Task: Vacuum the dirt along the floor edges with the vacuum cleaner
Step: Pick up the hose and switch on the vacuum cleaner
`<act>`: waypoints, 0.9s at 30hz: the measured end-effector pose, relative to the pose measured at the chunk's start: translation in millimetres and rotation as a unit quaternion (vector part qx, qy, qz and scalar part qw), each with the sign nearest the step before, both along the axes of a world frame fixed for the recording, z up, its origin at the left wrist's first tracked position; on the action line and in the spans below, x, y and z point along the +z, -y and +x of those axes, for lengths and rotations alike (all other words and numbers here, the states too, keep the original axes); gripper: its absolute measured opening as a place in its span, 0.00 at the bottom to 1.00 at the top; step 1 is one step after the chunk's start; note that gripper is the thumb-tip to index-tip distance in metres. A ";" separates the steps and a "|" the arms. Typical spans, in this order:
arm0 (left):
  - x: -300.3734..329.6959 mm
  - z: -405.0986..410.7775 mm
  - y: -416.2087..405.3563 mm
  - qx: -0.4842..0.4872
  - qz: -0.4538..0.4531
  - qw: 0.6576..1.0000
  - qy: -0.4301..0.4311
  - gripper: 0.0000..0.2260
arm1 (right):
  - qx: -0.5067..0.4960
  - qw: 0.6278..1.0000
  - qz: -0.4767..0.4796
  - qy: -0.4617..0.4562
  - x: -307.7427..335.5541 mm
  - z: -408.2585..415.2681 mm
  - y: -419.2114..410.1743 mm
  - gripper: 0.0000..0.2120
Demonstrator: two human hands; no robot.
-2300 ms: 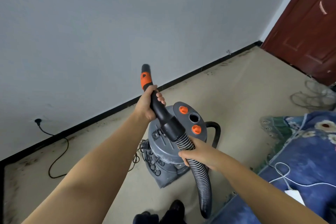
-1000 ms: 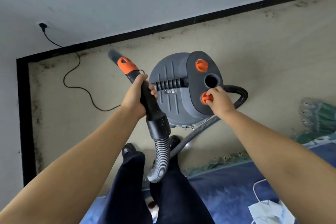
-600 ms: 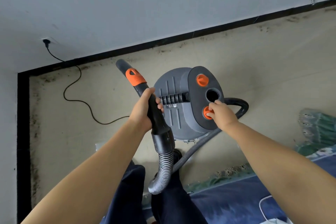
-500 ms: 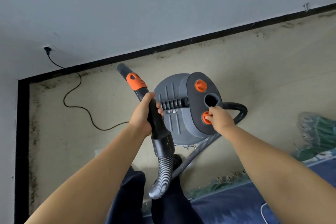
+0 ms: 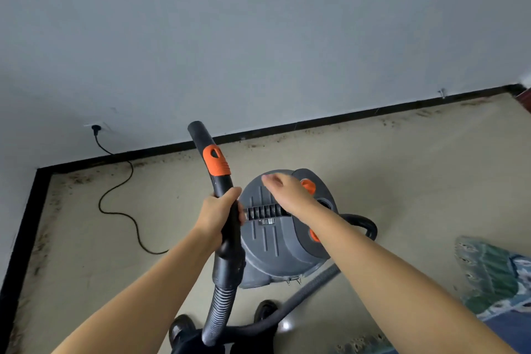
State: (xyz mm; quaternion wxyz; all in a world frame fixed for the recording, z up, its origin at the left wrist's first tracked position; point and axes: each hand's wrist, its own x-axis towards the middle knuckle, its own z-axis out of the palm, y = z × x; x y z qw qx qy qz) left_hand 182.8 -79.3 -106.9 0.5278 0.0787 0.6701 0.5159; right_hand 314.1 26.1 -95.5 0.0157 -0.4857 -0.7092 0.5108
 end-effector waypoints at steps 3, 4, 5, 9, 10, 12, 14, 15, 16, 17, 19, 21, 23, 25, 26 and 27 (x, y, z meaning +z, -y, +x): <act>22.5 -3.4 12.2 -0.037 0.032 0.998 -0.030 0.12 | 0.090 0.988 -0.105 -0.073 48.8 -47.9 12.7 0.27; 30.8 -5.8 17.5 -0.040 0.045 0.997 -0.040 0.12 | 0.120 0.982 -0.118 -0.088 58.4 -63.7 20.7 0.22; 38.3 -10.0 23.4 -0.036 0.057 0.996 -0.052 0.12 | 0.135 0.981 -0.104 -0.093 65.3 -79.1 28.7 0.18; 55.0 -44.7 67.1 0.018 0.087 0.986 -0.140 0.07 | 0.181 0.977 0.026 -0.105 83.3 -138.4 67.9 0.12; 52.8 -53.2 84.2 0.023 0.082 0.982 -0.167 0.06 | 0.193 0.972 0.028 -0.134 89.9 -154.3 79.6 0.10; 43.5 -66.2 121.2 0.037 0.063 0.978 -0.195 0.08 | 0.205 0.960 0.007 -0.192 103.7 -188.5 105.2 0.09; 34.7 -79.0 154.8 0.077 0.061 0.977 -0.191 0.14 | 0.222 0.951 -0.012 -0.217 112.9 -223.5 133.9 0.11; 31.5 -86.6 170.3 0.103 0.067 0.975 -0.185 0.16 | 0.233 0.947 -0.022 -0.221 115.2 -239.2 149.0 0.11; 29.1 -93.0 183.1 0.119 0.079 0.974 -0.176 0.19 | 0.239 0.944 -0.032 -0.226 116.5 -252.2 161.8 0.11; 25.3 -101.0 199.0 0.130 0.090 0.973 -0.167 0.21 | 0.244 0.941 -0.043 -0.230 117.0 -267.6 178.0 0.12; 16.1 -111.4 227.3 0.135 0.084 0.974 -0.159 0.25 | 0.226 0.940 -0.069 -0.244 118.0 -296.0 205.3 0.11; 2.7 -123.2 263.3 0.175 0.042 0.970 -0.162 0.21 | 0.198 0.936 -0.108 -0.271 121.2 -331.8 241.8 0.09; -5.5 -137.9 294.2 0.232 0.015 0.961 -0.151 0.14 | 0.185 0.926 -0.139 -0.296 123.4 -364.5 278.2 0.09; -10.1 -157.1 322.6 0.269 0.009 0.954 -0.135 0.10 | 0.211 0.916 -0.161 -0.302 116.6 -389.7 317.2 0.08; -10.4 -167.1 337.0 0.283 0.009 0.950 -0.134 0.09 | 0.234 0.912 -0.172 -0.291 110.1 -399.4 336.0 0.08; -10.1 -177.3 351.0 0.296 0.009 0.946 -0.135 0.10 | 0.261 0.909 -0.184 -0.267 101.9 -407.4 353.4 0.09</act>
